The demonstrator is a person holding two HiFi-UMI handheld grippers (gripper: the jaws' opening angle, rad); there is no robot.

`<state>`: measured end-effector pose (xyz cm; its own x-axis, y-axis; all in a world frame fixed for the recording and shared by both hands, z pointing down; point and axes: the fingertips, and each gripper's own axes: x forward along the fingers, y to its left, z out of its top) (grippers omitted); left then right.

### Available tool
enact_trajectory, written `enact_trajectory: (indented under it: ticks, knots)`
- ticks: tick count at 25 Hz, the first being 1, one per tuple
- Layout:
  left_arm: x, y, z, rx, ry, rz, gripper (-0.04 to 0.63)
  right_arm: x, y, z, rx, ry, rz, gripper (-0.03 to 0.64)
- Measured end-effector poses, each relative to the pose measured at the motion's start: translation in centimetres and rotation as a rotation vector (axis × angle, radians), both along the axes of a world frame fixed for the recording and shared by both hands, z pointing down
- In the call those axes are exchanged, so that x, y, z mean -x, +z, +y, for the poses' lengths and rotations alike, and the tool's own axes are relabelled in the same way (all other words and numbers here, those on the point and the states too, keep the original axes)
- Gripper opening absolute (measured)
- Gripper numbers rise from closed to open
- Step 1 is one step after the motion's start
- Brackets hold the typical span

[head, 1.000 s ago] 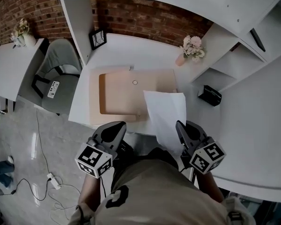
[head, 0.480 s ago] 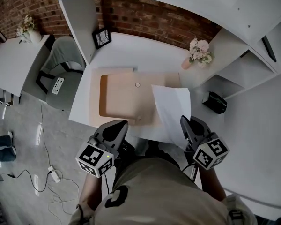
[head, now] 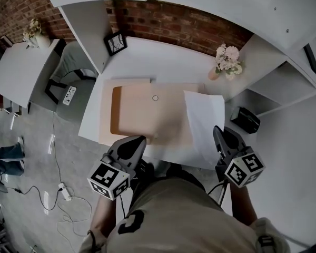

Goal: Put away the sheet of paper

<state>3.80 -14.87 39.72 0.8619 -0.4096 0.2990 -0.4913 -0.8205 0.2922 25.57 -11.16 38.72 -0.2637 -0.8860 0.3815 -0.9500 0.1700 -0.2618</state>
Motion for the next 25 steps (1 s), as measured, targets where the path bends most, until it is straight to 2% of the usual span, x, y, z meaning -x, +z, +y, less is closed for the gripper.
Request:
enact_trajectory:
  ticks: [7,20,22,25]
  knots:
    - [-1.5,0.2,-0.4,0.001,0.012,-0.027,0.015,-2.9,0.5,-0.8,0.013,0.046,-0.013,0.028]
    - [-2.0,0.6,-0.7,-0.006,0.006,-0.071,0.015,-3.5,1.1,-2.6,0.02,-0.003,-0.026,0.028]
    - [-2.1,0.6,-0.7,-0.007,0.006,-0.079,0.015,-3.2,1.2,-3.1,0.027,-0.018,-0.071,0.028]
    - [-2.4,0.5,-0.6,-0.011,0.006,-0.086,0.015,-3.0,0.8,-3.7,0.018,-0.033,-0.235,0.028]
